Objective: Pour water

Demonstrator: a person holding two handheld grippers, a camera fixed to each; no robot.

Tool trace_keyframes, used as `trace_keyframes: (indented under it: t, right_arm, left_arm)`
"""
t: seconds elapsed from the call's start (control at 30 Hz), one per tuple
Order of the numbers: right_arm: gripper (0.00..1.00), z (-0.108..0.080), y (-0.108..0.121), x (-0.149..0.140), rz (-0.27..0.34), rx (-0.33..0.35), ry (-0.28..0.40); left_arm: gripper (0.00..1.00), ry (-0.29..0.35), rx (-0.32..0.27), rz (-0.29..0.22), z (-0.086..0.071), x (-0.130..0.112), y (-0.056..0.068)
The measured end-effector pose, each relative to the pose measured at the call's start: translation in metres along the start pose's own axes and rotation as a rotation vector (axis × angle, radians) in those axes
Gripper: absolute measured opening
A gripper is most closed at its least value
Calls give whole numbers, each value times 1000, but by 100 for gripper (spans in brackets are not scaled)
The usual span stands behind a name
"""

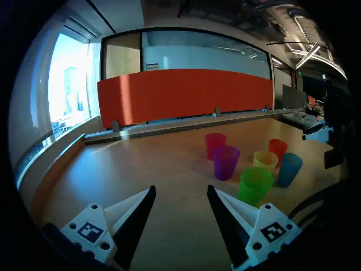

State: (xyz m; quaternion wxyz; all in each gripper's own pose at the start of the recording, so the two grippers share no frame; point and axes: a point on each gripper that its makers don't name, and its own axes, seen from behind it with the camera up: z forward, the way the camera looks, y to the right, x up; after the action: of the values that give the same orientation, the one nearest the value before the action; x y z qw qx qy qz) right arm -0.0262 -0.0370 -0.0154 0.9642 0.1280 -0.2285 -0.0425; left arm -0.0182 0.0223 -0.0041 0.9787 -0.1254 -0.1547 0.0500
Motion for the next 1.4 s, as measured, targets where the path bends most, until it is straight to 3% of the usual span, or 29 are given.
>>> trace_keyframes:
  t: [0.43,0.8,1.1,1.4]
  right_arm:
    - [94,-8,8,35,-10,-82,174]
    - [94,-10,17,48,9,-161,278]
    - [94,-29,24,77,44,-211,426]
    - [94,-47,24,92,-4,-272,509]
  left_arm:
    - [84,86,53,-28,-13,18,-8]
    - [84,179,91,-56,-22,45,-16]
    - [84,243,109,-109,-28,58,-18]
    - [84,293,120,-151,-29,65,-19]
